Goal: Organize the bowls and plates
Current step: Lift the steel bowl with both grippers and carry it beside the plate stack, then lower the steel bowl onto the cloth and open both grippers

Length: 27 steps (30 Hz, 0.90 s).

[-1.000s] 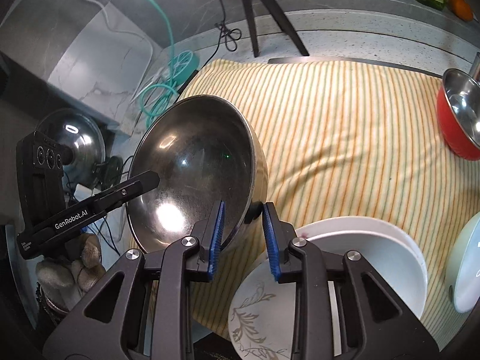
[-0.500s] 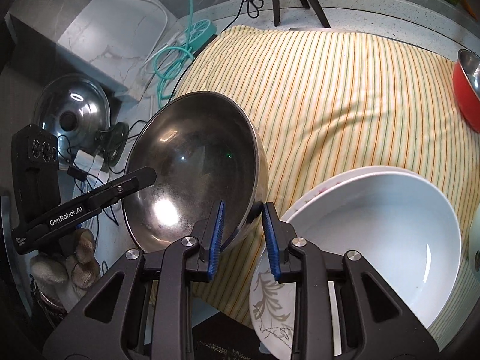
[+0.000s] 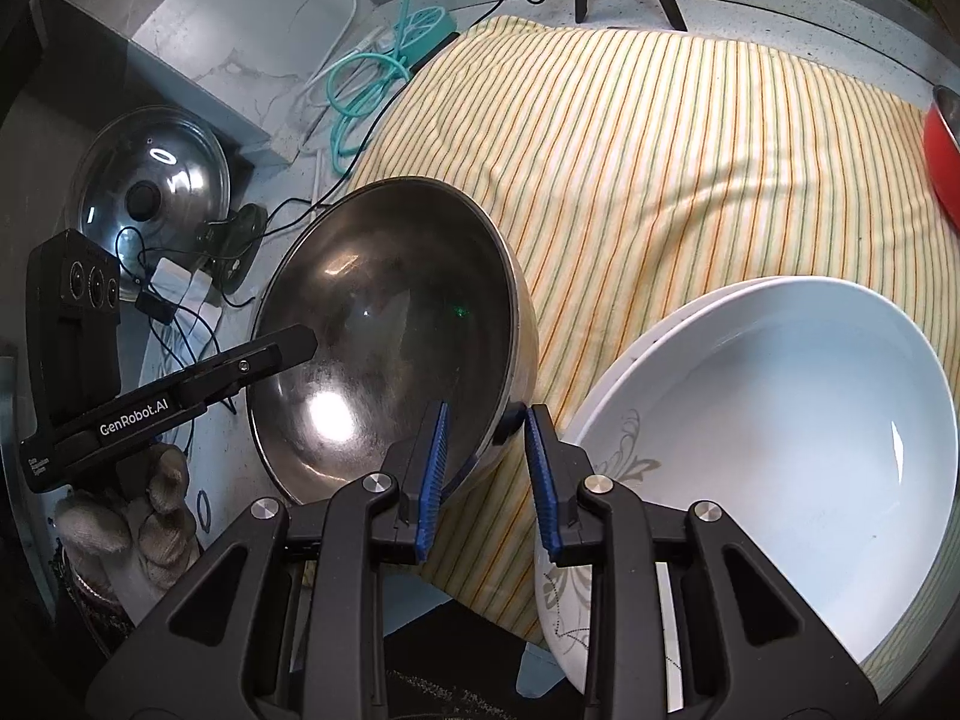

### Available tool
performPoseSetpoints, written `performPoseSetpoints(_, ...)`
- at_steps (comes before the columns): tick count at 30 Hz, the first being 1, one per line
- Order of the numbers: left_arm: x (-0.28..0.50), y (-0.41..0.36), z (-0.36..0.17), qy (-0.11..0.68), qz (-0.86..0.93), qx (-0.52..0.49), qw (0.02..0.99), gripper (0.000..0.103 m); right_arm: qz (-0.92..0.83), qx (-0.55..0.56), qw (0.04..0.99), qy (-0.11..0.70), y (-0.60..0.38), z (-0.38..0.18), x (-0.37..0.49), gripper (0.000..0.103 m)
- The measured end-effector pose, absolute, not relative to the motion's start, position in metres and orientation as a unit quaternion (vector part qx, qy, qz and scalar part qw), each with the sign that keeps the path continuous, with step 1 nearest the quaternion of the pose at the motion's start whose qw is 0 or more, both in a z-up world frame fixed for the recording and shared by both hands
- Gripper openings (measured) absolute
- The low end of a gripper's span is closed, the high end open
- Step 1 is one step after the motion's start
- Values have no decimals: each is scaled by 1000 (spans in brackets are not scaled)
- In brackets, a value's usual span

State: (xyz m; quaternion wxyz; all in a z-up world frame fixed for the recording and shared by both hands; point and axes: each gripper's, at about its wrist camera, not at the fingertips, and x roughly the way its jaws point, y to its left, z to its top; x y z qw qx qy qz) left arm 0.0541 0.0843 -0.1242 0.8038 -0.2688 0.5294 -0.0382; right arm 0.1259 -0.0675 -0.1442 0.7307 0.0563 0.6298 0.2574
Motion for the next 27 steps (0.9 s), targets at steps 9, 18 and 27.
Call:
performPoseSetpoints(9, 51, 85, -129, 537, -28, -269, 799, 29, 266, 41, 735, 622, -62, -143, 121, 31)
performPoseSetpoints(18, 53, 85, -120, 528, -24, -259, 808, 52, 281, 34, 756, 591, -59, -126, 118, 59)
performPoseSetpoints(27, 57, 86, -109, 517, -15, -249, 819, 55, 271, 35, 779, 565, -67, -111, 122, 76)
